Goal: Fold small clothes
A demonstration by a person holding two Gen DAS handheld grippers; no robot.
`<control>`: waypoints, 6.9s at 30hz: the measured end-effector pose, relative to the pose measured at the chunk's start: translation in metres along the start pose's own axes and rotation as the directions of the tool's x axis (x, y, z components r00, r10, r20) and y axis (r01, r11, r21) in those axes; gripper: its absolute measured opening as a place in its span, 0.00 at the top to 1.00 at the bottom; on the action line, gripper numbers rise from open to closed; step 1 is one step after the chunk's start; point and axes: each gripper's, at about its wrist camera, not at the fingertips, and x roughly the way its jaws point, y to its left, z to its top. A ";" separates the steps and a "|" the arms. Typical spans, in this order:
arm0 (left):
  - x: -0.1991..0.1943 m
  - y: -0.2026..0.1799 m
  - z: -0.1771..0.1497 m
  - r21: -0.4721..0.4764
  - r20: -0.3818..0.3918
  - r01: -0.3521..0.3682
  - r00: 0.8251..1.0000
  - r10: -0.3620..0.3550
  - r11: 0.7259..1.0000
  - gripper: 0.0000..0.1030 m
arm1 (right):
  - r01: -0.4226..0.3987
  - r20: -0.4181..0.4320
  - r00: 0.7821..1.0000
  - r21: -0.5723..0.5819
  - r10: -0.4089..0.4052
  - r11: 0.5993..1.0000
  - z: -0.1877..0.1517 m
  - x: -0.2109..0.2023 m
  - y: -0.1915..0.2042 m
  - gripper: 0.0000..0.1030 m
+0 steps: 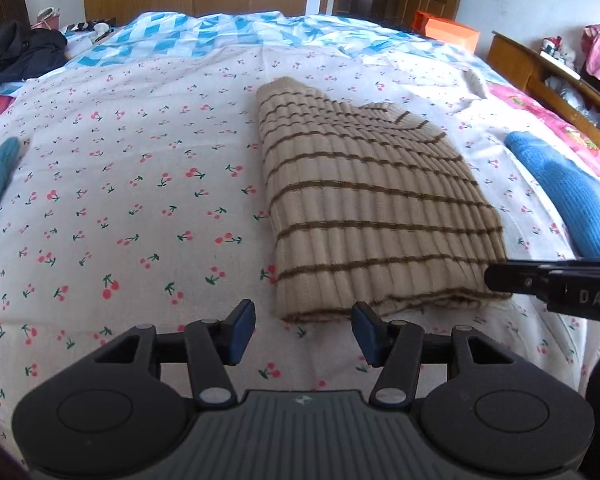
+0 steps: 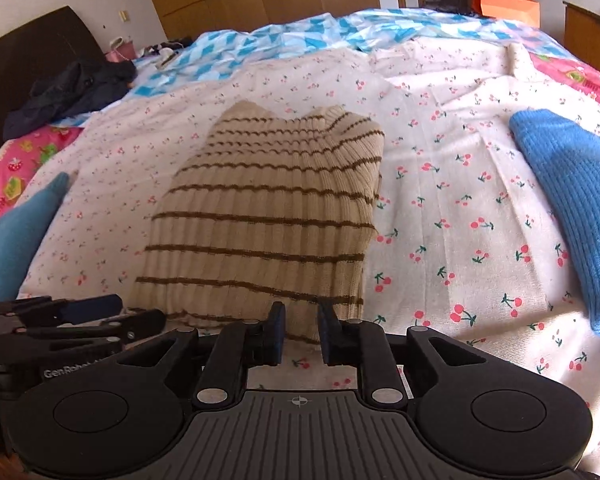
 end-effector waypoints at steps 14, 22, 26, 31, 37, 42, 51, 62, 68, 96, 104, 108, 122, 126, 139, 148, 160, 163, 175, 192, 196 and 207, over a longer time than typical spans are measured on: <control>-0.007 -0.008 -0.034 0.025 -0.041 -0.035 0.999 0.036 0.999 0.34 | 0.046 -0.046 0.998 0.015 -0.046 0.999 -0.053 -0.010 0.021 0.81; -0.008 -0.012 -0.039 0.057 -0.030 -0.050 0.998 0.052 0.997 0.27 | 0.079 -0.023 0.997 0.011 -0.079 0.997 -0.061 -0.008 0.024 0.77; -0.007 -0.012 -0.039 0.058 -0.028 -0.051 0.998 0.053 0.997 0.26 | 0.087 -0.015 0.996 0.010 -0.087 0.996 -0.064 -0.006 0.024 0.77; -0.007 -0.012 -0.040 0.061 -0.027 -0.052 0.998 0.054 0.997 0.25 | 0.079 -0.015 0.997 0.014 -0.079 0.997 -0.066 -0.004 0.022 0.76; -0.008 -0.013 -0.042 0.063 -0.030 -0.042 0.999 0.044 0.997 0.19 | 0.074 -0.012 0.997 0.033 -0.074 0.997 -0.065 -0.007 0.020 0.73; -0.009 -0.014 -0.042 0.062 -0.030 -0.053 0.998 0.055 0.997 0.15 | 0.079 -0.015 0.997 0.019 -0.079 0.997 -0.066 -0.008 0.024 0.67; -0.010 -0.016 -0.044 0.070 -0.039 -0.092 0.995 0.094 0.993 0.08 | 0.103 -0.003 0.995 0.017 -0.103 0.995 -0.068 -0.009 0.025 0.54; -0.011 -0.015 -0.044 0.062 -0.047 -0.115 0.992 0.118 0.991 0.06 | 0.130 -0.011 0.991 0.010 -0.130 0.991 -0.070 -0.009 0.027 0.41; -0.011 -0.014 -0.043 0.058 -0.052 -0.123 0.991 0.126 0.991 0.05 | 0.137 -0.016 0.990 0.019 -0.137 0.990 -0.069 -0.008 0.026 0.37; -0.007 -0.021 -0.042 0.092 -0.044 -0.158 0.986 0.162 0.983 0.04 | 0.164 -0.030 0.986 0.059 -0.163 0.985 -0.067 -0.005 0.020 0.30; -0.006 -0.021 -0.042 0.095 -0.047 -0.159 0.985 0.164 0.983 0.04 | 0.185 -0.026 0.983 0.041 -0.184 0.982 -0.068 -0.004 0.022 0.30; -0.006 -0.020 -0.042 0.093 -0.044 -0.164 0.985 0.168 0.982 0.04 | 0.195 -0.028 0.981 0.025 -0.194 0.980 -0.069 -0.003 0.024 0.30; -0.005 -0.020 -0.042 0.092 -0.036 -0.167 0.985 0.171 0.982 0.04 | 0.197 -0.023 0.980 0.021 -0.196 0.980 -0.069 -0.003 0.025 0.30; -0.006 -0.020 -0.042 0.093 -0.035 -0.167 0.985 0.171 0.981 0.04 | 0.196 -0.019 0.981 0.022 -0.195 0.980 -0.068 -0.004 0.025 0.30; -0.012 -0.023 -0.042 0.103 -0.014 -0.181 0.983 0.183 0.978 0.04 | 0.210 -0.015 0.978 0.021 -0.210 0.977 -0.070 -0.006 0.025 0.30; -0.010 -0.023 -0.043 0.099 -0.024 -0.184 0.982 0.187 0.978 0.04 | 0.217 -0.017 0.976 0.011 -0.217 0.976 -0.071 -0.004 0.026 0.30; -0.008 -0.022 -0.043 0.092 -0.035 -0.182 0.982 0.185 0.979 0.05 | 0.218 -0.017 0.976 0.010 -0.218 0.976 -0.071 -0.004 0.027 0.30; -0.009 -0.022 -0.043 0.092 -0.035 -0.182 0.982 0.186 0.979 0.05 | 0.218 -0.017 0.976 0.010 -0.218 0.976 -0.072 -0.004 0.027 0.30; -0.009 -0.022 -0.043 0.080 -0.035 -0.190 0.981 0.193 0.979 0.05 | 0.215 -0.024 0.976 0.015 -0.215 0.976 -0.071 -0.005 0.027 0.30; -0.024 -0.027 -0.036 0.055 -0.036 -0.190 0.981 0.193 0.980 0.05 | 0.213 -0.017 0.977 0.026 -0.212 0.977 -0.064 -0.023 0.030 0.30; -0.032 -0.028 -0.030 0.047 -0.015 -0.197 0.980 0.198 0.979 0.06 | 0.205 0.003 0.979 0.034 -0.206 0.978 -0.059 -0.032 0.032 0.30; -0.036 -0.036 -0.033 0.064 -0.002 -0.191 0.981 0.192 0.979 0.06 | 0.197 0.017 0.980 0.050 -0.198 0.979 -0.066 -0.040 0.028 0.30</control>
